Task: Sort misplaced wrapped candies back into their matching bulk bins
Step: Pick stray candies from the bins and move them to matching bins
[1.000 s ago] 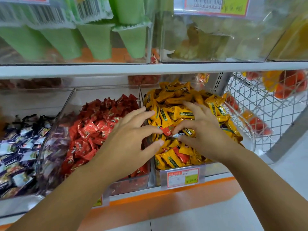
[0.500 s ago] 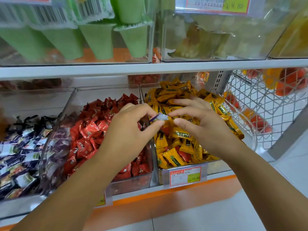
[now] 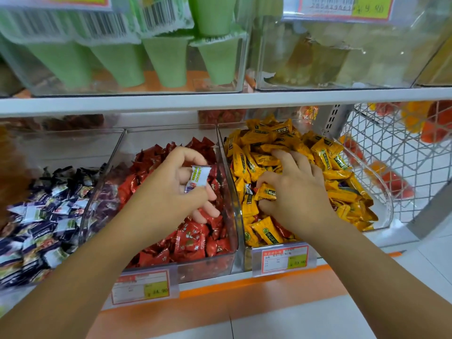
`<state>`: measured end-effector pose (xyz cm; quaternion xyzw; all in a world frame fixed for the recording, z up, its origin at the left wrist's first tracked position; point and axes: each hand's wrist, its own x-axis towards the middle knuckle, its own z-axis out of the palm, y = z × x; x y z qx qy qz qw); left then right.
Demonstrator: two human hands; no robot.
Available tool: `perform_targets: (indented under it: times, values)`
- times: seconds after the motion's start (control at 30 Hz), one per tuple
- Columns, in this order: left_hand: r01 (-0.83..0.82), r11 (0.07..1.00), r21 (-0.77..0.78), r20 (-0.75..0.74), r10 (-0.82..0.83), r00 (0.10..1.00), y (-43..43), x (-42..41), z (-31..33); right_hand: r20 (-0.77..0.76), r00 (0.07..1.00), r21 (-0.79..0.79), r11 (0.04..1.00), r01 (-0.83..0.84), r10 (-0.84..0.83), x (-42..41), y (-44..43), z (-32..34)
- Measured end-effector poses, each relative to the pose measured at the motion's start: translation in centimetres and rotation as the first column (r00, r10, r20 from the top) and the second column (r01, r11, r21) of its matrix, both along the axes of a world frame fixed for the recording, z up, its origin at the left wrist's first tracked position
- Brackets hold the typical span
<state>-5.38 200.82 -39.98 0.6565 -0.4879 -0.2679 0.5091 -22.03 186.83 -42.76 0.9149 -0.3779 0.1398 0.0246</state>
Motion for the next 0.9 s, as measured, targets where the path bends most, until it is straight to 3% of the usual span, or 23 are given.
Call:
perform_targets:
  times: [0.13, 0.3, 0.5, 0.67, 0.9]
  values:
    - [-0.024, 1.000, 0.013, 0.009, 0.024, 1.000, 0.6, 0.4, 0.3, 0.172, 0.985, 0.114, 0.994, -0.006, -0.013, -0.4, -0.5, 0.5]
    - [-0.116, 0.988, 0.097, 0.072, 0.110, 0.991, 0.7, 0.6, 0.5, 0.437, 0.898, 0.290, 0.953, -0.086, -0.052, -0.5, -0.5, 1.9]
    - [-0.187, 0.979, 0.075, 0.295, 0.158, 0.942, 1.2, 0.0, 0.8, 0.515, 0.856, 0.393, 0.900, -0.188, -0.046, 0.0, 0.2, 3.2]
    - [-0.126, 0.992, 0.021, 0.261, 0.116, 0.958, 0.4, -1.5, 0.3, 0.596, 0.803, 0.490, 0.788, -0.373, 0.009, 0.1, 0.9, 3.9]
    - [-0.147, 0.989, -0.027, 0.271, 0.148, 0.951, -0.4, -1.0, -0.4, 0.633, 0.773, 0.527, 0.713, -0.463, 0.034, 1.1, 1.4, 4.1]
